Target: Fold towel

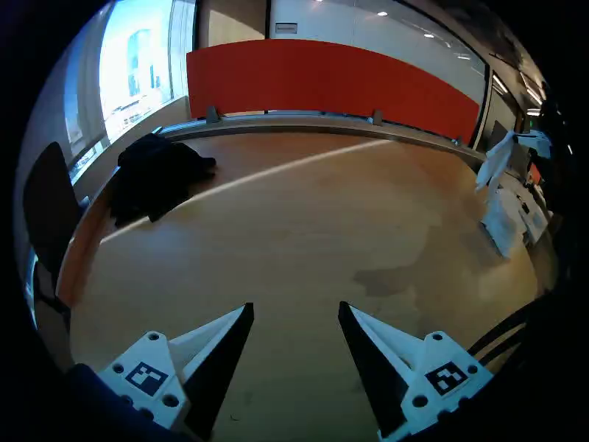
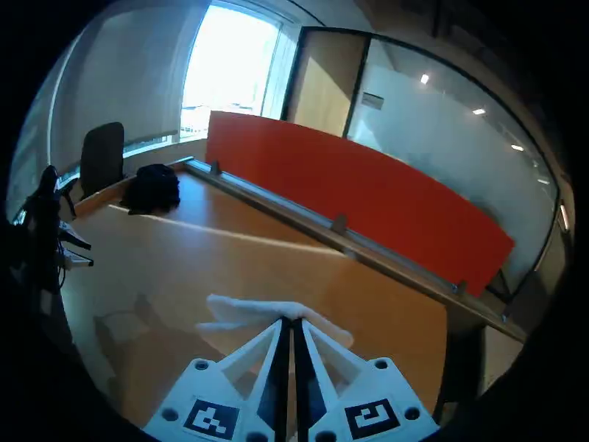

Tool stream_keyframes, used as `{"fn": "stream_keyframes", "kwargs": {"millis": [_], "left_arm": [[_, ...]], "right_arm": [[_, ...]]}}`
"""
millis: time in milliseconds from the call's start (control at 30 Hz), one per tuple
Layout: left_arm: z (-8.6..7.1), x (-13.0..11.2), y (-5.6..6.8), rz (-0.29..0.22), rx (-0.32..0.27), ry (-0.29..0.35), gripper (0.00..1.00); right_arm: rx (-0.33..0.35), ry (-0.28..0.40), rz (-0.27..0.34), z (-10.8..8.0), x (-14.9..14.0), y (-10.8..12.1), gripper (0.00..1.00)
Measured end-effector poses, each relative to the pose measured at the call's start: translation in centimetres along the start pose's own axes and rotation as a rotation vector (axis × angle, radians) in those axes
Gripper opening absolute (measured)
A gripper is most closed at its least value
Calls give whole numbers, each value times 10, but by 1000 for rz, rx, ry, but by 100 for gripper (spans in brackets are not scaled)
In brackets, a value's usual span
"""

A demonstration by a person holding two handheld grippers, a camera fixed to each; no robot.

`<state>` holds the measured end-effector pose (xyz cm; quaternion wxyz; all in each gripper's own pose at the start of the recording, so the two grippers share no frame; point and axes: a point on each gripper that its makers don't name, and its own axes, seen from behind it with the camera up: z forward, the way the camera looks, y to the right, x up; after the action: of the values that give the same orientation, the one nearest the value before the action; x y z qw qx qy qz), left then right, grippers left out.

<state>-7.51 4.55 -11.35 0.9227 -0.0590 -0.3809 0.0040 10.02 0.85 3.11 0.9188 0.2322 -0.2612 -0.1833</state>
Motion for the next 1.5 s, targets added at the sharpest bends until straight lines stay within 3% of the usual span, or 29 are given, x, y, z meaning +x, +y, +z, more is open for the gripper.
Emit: {"fn": "stream_keyframes", "kwargs": {"millis": [433, 800, 1200, 1500], "left_arm": [[1, 5, 2, 11, 8, -1, 85], [2, 11, 7, 24, 11, 0, 85], [2, 12, 11, 31, 11, 0, 85], [2, 11, 16, 43, 3, -3, 85]], "right_arm": [[-88, -13, 26, -10, -3, 74, 5], [-131, -42, 36, -9, -12, 119, 5], [-142, -66, 58, -10, -30, 129, 5], [-161, -95, 80, -32, -59, 130, 5]]}}
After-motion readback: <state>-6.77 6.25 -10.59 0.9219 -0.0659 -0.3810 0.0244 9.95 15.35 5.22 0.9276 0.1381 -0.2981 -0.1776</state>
